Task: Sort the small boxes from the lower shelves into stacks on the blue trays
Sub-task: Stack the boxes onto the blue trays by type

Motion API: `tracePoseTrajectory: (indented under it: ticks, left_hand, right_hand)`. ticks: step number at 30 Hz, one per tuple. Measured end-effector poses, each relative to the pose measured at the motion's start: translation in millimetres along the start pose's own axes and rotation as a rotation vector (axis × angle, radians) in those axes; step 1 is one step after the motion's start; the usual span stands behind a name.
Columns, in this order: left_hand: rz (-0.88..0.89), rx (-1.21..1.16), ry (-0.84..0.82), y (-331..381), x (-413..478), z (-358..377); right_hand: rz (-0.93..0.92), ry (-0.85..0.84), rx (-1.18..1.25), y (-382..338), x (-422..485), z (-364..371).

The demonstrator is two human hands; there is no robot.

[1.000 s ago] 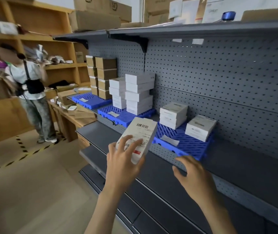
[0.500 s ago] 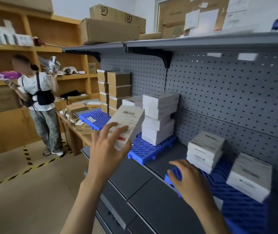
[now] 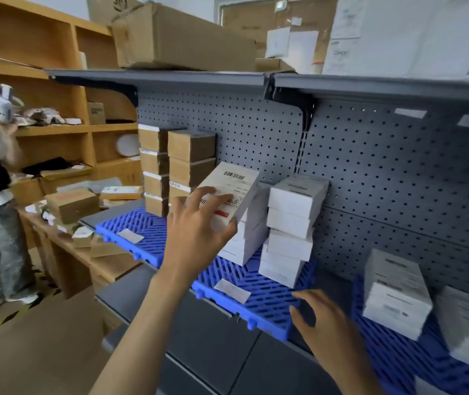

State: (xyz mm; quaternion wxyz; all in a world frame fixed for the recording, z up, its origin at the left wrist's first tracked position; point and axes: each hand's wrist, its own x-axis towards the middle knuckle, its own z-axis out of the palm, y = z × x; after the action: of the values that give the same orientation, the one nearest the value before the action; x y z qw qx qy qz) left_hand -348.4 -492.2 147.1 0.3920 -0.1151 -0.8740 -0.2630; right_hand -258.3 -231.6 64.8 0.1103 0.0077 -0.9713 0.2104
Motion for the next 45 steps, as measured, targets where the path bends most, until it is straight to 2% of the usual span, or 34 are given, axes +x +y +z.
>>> tracePoseTrajectory:
  ticks: [10, 25, 30, 34, 45]
  left_hand:
    - [0.074, -0.059, -0.105, -18.4, 71.0, 56.5]
    - [0.025, -0.081, -0.225, -31.8, 123.9, 111.2]
    - [0.074, -0.068, -0.231, -34.9, 121.3, 109.5]
    - [0.132, -0.063, -0.31, -40.2, 118.2, 99.9]
    - [0.261, -0.191, -0.391, -95.5, 71.4, 55.8]
  right_hand:
    - [0.173, -0.026, 0.016, -5.0, 31.4, 18.7]
    - [0.202, -0.004, 0.039, 16.1, 70.4, 32.7]
    - [0.234, 0.027, 0.026, 6.9, 69.0, 36.1]
    - [0.299, 0.083, -0.024, -7.1, 62.5, 39.5]
    - [0.439, 0.131, -0.071, -71.9, 11.2, 54.1]
